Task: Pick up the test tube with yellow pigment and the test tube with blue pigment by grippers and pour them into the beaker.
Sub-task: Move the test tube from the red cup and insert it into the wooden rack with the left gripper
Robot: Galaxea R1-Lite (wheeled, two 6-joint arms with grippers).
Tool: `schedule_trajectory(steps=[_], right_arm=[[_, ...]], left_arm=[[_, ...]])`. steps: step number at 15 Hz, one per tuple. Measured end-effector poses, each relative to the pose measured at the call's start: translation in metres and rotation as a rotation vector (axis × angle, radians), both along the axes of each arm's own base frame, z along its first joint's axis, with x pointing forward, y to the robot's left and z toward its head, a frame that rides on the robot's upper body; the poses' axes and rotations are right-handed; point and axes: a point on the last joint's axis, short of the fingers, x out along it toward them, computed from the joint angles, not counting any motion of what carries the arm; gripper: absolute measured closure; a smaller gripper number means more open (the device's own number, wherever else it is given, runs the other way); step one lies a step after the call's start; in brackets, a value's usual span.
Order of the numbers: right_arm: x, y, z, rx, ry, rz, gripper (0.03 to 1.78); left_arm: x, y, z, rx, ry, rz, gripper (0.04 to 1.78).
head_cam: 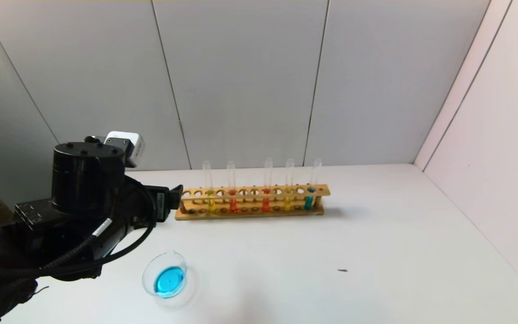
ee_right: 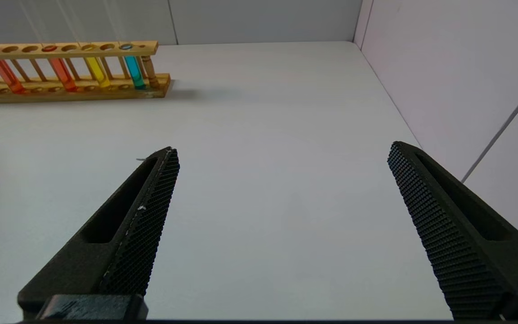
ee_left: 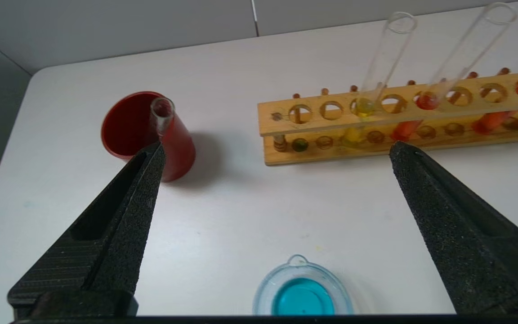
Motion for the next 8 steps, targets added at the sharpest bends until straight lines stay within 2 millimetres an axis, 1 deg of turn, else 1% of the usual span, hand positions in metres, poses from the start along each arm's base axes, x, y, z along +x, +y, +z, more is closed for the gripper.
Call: schedule_trajectory(steps=[1,3,8], right_arm=[[0.000,0.000,0.000,0.000,0.000,0.000,0.11],[0.000,0.000,0.000,0.000,0.000,0.000,0.11],[0.000,0.000,0.000,0.000,0.000,0.000,0.11]], left_arm=[[-0.004,-0.008,-0.002,-0.023,-0.003,0.010,0.07],[-0.002,-0.019,-0.006,-0.057,-0.006,0.016,0.07],[0.021,-0.040,-0.024,-0.104,-0.057,0.007,0.07]])
